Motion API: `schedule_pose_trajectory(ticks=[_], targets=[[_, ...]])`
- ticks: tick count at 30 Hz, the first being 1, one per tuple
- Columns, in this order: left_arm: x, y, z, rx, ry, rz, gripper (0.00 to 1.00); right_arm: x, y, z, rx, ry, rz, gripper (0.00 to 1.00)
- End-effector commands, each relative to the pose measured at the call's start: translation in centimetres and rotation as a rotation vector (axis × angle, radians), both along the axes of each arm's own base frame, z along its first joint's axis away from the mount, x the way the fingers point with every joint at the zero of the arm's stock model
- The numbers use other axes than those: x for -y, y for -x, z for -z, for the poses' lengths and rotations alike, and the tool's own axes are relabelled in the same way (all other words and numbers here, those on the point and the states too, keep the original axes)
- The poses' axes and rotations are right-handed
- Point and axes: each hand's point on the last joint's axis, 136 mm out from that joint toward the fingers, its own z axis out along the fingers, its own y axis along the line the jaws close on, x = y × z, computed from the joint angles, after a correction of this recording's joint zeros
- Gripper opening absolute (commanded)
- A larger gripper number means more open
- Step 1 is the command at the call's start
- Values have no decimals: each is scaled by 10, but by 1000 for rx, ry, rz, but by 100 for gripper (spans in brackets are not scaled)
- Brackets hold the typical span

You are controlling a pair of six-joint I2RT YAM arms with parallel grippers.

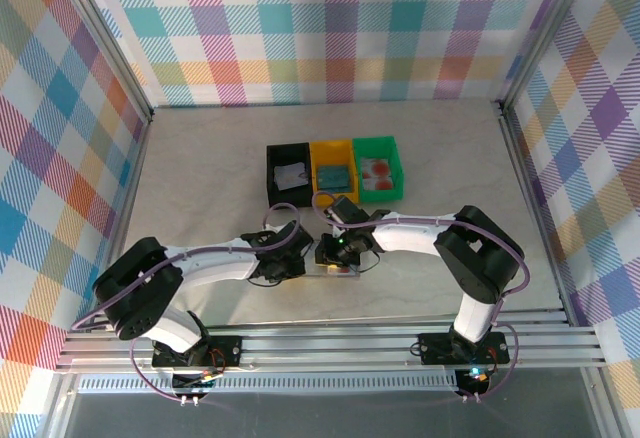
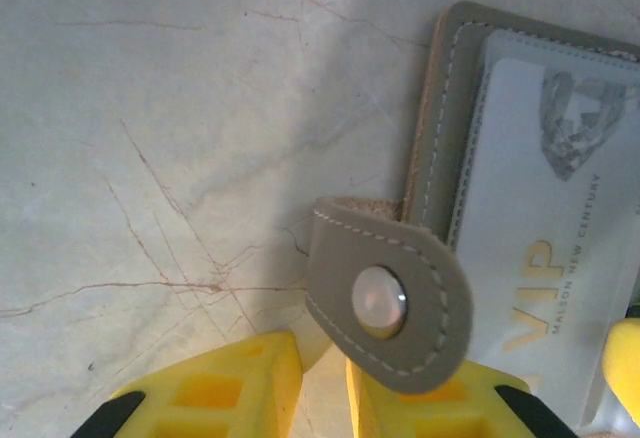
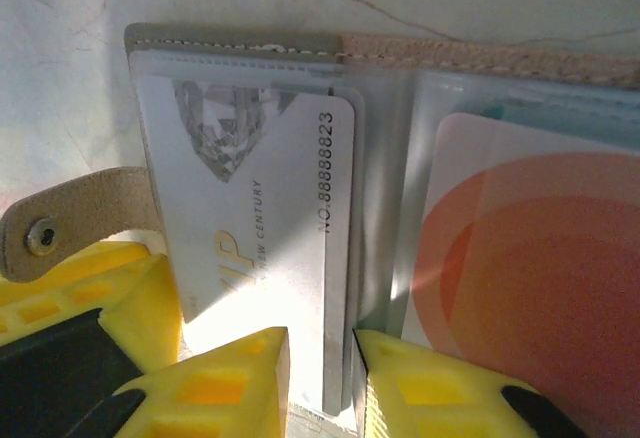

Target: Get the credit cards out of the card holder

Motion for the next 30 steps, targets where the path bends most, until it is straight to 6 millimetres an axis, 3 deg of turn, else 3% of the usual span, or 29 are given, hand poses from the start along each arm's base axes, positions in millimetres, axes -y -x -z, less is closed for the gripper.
schedule_pose_trajectory(ticks=[1, 14, 23, 30], targets=[[-1, 77, 73, -317, -36, 82, 21, -4, 2, 3, 33, -22, -28, 23], [-1, 78, 80, -317, -36, 78, 21, -12, 3, -3, 35, -84, -36, 23], [-1, 78, 82, -316, -34, 79, 20, 16, -3, 17, 11, 131, 32, 21], [-1, 78, 83, -315, -29, 80, 20, -14, 4, 11, 19, -63, -52, 22]])
